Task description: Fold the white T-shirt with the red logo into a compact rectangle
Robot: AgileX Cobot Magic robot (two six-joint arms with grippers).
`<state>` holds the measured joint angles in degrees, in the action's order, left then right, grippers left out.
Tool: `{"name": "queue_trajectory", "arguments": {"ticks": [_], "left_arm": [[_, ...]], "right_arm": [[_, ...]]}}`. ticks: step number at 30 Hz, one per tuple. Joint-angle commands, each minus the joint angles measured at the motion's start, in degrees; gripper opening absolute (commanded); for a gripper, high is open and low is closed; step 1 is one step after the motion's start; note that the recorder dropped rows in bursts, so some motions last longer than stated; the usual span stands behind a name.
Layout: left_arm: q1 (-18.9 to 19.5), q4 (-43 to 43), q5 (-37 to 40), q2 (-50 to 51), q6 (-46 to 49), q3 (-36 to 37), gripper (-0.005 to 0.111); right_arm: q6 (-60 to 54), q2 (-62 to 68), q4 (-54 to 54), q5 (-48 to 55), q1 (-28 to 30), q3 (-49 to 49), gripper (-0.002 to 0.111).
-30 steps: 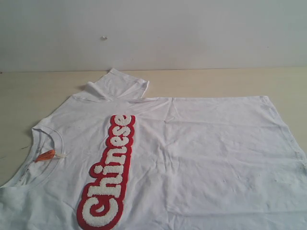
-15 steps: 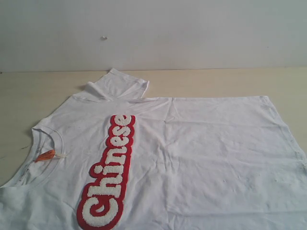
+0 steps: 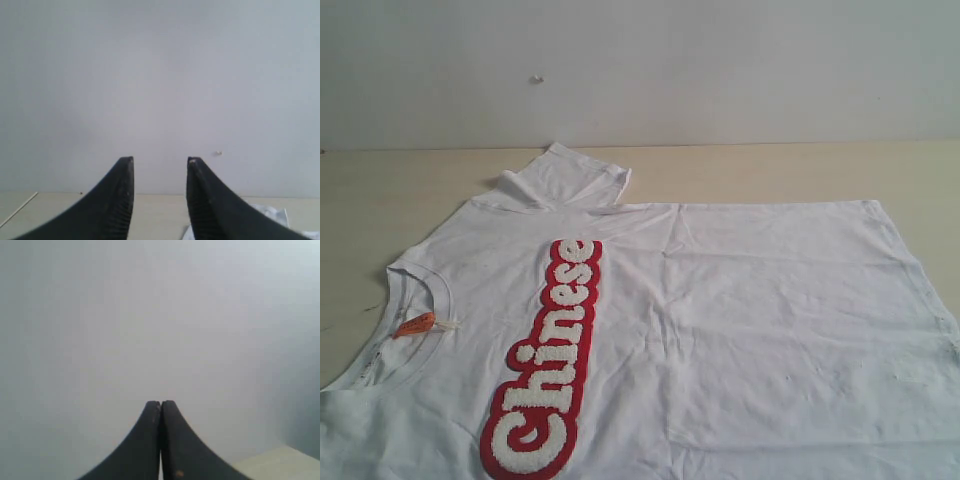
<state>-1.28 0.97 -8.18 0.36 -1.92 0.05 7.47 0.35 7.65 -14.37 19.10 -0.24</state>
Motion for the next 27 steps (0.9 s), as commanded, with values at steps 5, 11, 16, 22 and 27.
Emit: {"name": "queue_trajectory", "arguments": {"ticks": [5, 11, 16, 22, 27], "left_arm": [[0.03, -0.31, -4.35, -0.36, -22.53, -0.05, 0.036], [0.03, -0.31, -9.08, -0.36, -30.04, -0.05, 0.036], [0.03, -0.31, -11.08, -0.36, -30.83, -0.05, 0.036], [0.03, 2.47, -18.1, -0.36, -44.96, -0.05, 0.014], [0.03, 11.65, -20.67, -0.26, -47.21, -2.85, 0.0]], "right_arm": [[16.57, -0.35, 1.39, -2.19, 0.22, 0.24, 0.0], [21.4, -0.35, 2.65, -6.44, 0.22, 0.24, 0.0], [21.19, -0.35, 2.65, -6.83, 0.22, 0.24, 0.0], [21.19, -0.35, 2.12, -8.64, 0.22, -0.07, 0.0], [24.31, 1.75, -6.8, -7.87, 0.22, -5.62, 0.0]]}}
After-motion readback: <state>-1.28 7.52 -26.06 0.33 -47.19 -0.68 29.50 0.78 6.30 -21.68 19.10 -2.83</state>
